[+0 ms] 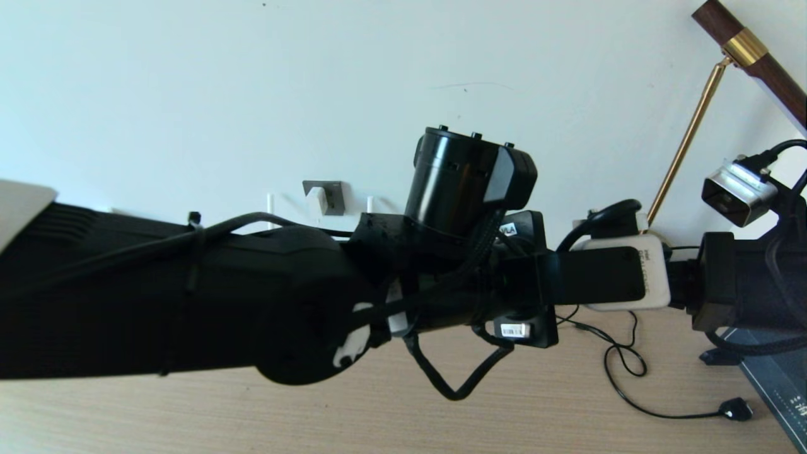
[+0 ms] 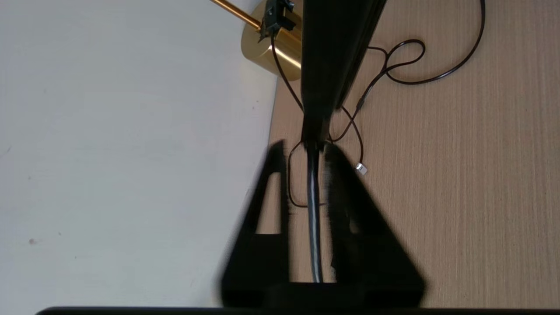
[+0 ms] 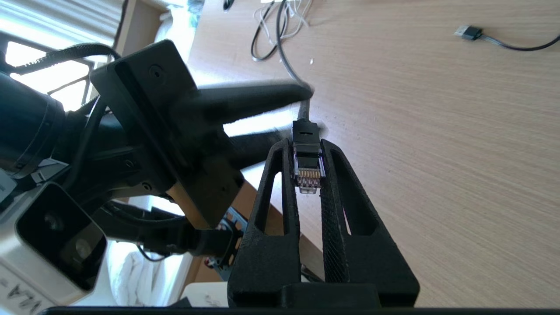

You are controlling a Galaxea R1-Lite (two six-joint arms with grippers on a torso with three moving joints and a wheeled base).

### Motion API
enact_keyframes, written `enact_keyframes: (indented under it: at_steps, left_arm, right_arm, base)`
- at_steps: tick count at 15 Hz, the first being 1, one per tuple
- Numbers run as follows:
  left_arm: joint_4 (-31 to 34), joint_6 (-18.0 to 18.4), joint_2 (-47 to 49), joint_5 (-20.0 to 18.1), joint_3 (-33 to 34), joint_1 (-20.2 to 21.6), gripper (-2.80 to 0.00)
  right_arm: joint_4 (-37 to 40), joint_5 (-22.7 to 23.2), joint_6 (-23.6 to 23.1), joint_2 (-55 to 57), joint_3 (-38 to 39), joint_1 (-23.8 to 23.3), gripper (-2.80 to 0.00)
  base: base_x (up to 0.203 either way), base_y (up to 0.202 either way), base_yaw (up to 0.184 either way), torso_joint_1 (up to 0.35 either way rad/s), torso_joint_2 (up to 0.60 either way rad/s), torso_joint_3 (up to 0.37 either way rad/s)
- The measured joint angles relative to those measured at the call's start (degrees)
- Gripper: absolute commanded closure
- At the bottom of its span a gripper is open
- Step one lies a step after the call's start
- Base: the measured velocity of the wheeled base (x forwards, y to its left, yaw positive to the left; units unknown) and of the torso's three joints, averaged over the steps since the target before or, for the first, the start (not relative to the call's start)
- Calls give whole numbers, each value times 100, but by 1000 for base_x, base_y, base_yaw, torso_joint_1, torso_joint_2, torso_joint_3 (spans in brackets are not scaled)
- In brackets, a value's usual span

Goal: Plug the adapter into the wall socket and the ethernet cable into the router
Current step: Hand it to the other hand

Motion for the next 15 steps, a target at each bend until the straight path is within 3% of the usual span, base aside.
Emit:
enact_keyframes:
  at_steps: [4, 8, 13, 15]
  left_arm:
    - [-350, 16, 22, -37, 83, 2, -280]
    - [-512, 9, -276, -94, 516, 64, -280]
    - [-1859, -27, -479, -1313, 909, 974, -280]
    - [-2109, -44, -590, -1795, 1097, 1279, -280]
  right_arm:
    - [-11, -22, 104, 0, 6, -15, 0]
    - [-497, -55, 1213, 17, -191, -46, 0]
    - [-344, -18, 2837, 654, -1003, -67, 0]
    - [-312, 276, 3320, 965, -1216, -67, 0]
  base:
    - [0, 0, 0, 0, 0, 0]
    - [0, 0, 0, 0, 0, 0]
    - [0, 0, 0, 0, 0, 0]
    - [0, 0, 0, 0, 0, 0]
